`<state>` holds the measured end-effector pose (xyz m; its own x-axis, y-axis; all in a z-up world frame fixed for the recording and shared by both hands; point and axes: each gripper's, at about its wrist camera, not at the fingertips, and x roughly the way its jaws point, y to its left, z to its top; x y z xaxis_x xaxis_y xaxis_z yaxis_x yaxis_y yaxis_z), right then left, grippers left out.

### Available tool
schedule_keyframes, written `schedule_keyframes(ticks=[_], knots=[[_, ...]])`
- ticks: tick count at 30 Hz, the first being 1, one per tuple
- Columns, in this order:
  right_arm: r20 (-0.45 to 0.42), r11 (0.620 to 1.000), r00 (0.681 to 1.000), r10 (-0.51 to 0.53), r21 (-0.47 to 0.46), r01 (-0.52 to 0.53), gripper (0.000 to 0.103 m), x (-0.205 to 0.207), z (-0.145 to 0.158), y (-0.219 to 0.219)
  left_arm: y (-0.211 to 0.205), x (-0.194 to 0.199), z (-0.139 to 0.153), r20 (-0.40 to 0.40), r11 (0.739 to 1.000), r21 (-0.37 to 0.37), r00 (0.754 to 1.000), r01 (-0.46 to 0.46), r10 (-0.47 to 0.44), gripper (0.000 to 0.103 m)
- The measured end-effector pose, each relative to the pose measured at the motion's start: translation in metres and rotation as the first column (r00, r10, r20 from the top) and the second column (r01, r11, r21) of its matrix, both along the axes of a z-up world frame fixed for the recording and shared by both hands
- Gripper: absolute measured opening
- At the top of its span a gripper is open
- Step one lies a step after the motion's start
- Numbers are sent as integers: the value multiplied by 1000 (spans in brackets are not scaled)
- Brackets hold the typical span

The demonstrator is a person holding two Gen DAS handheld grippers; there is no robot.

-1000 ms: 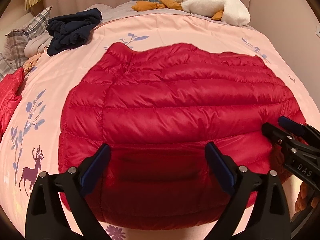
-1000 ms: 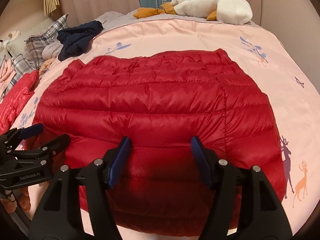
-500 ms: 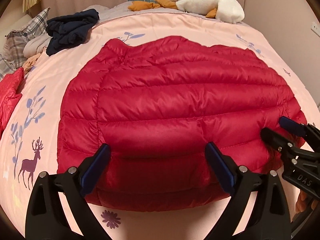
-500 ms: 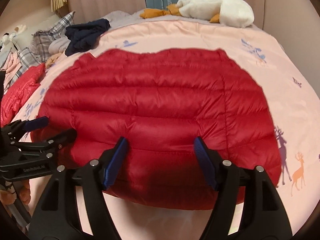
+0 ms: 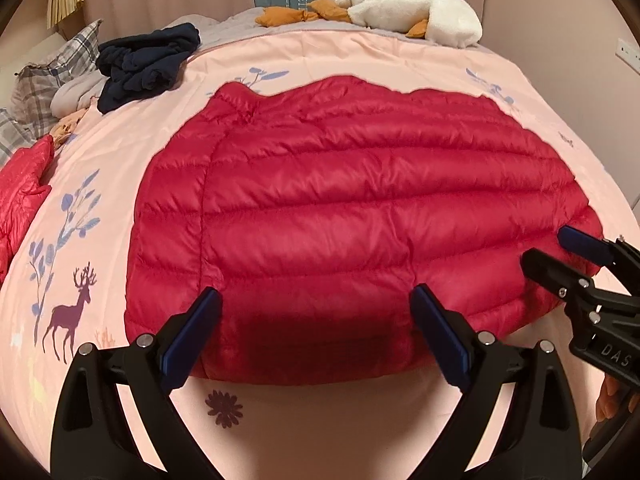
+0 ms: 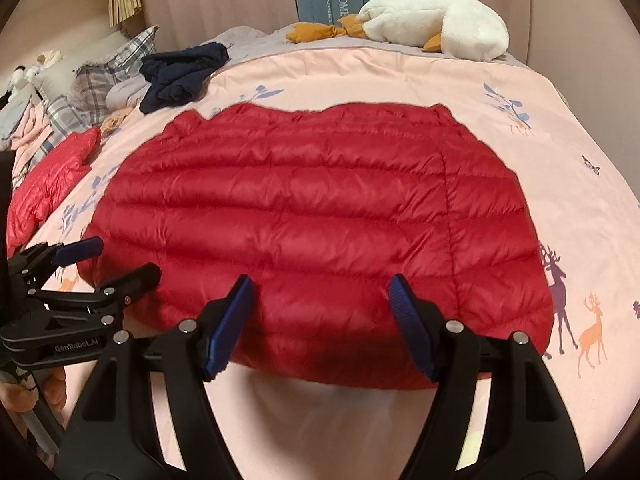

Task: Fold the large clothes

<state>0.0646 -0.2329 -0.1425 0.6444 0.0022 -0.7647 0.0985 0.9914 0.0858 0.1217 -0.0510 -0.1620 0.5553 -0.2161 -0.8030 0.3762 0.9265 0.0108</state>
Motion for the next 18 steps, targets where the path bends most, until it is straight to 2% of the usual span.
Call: schedule_keyframes(ticks=[6,18], knots=[[-30,1000,1000,-4,-1,4,74,8,-12,-1,-2,5,-11,-24,1000,16,1000,-2,2,96],[-21,1000,1000,-13,5,13,74,3,-10,-5,2,2,-10,-23,1000,19,1000,-4,4,97]])
